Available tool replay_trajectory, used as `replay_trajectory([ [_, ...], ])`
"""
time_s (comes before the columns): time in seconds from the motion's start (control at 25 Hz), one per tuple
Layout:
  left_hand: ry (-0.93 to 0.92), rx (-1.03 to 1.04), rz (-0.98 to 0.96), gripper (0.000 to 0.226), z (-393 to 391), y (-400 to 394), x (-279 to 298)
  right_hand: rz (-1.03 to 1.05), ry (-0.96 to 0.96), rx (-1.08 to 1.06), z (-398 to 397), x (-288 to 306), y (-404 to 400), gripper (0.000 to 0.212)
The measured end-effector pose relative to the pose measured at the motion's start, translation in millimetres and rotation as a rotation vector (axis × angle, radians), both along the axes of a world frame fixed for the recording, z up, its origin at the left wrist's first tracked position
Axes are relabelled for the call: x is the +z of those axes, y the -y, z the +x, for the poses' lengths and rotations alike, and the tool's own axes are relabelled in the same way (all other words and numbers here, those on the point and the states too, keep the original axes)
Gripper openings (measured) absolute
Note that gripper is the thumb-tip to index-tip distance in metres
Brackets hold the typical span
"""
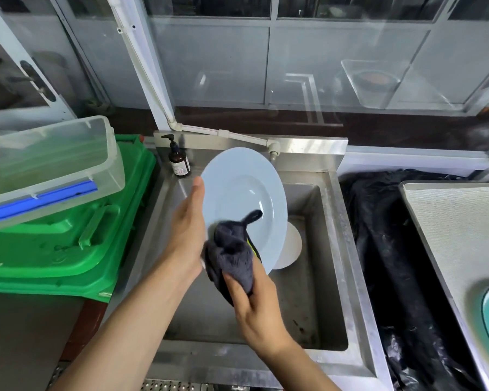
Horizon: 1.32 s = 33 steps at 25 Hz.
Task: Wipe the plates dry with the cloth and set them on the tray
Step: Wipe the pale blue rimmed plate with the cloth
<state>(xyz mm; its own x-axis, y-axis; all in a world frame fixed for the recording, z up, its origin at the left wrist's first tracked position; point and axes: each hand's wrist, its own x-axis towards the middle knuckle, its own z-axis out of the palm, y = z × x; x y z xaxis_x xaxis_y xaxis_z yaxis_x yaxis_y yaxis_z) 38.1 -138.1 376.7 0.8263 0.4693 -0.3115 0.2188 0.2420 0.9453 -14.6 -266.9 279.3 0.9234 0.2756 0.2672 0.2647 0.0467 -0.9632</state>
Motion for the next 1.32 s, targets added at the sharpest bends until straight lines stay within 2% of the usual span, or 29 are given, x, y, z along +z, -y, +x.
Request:
replay_trajectory([
  [0.08, -0.006, -0.013, 0.05, 0.037, -1, 1, 2, -0.029, -0.032, -0.078, -6, -24, 9, 0.043],
  [0.2, -0.004, -0.078, 0.075, 0.036, -5, 2, 5, 0.022, -0.221, -0.325, 10, -41, 17, 0.036],
  [0.32, 0.0, -0.143, 0.058, 0.037, -12, 4, 6, 0.062, -0.297, -0.478, 54, -34, 30, 0.031],
  [0.4, 0.016, -0.173, 0.04, 0.041, -15, 4, 5, 0.081, -0.27, -0.511, 84, -19, 36, 0.029],
  [0.6, 0.043, -0.199, 0.098, 0.039, -16, 8, 5, 0.049, -0.099, -0.436, 112, 26, 23, 0.035],
  [0.8, 0.039, -0.154, 0.094, 0.032, -9, 7, 0, -0.018, 0.085, -0.118, 67, 28, -14, 0.049],
  [0.84, 0.036, -0.156, 0.078, 0.033, -9, 6, -1, -0.026, 0.073, -0.12, 71, 30, -12, 0.049],
  [1.0, 0.062, -0.175, 0.103, 0.029, -14, 7, -4, 0.066, -0.059, -0.341, 96, 42, -2, 0.034],
  [1.2, 0.03, -0.118, 0.026, 0.038, -11, 9, -5, 0.031, 0.101, -0.083, 52, 31, -22, 0.044],
  [1.24, 0.026, -0.116, 0.018, 0.038, -12, 9, -5, 0.019, 0.12, -0.082, 53, 28, -20, 0.042],
  [1.32, 0.012, -0.13, 0.024, 0.034, -16, 9, -7, 0.01, 0.016, -0.203, 67, 29, -9, 0.041],
])
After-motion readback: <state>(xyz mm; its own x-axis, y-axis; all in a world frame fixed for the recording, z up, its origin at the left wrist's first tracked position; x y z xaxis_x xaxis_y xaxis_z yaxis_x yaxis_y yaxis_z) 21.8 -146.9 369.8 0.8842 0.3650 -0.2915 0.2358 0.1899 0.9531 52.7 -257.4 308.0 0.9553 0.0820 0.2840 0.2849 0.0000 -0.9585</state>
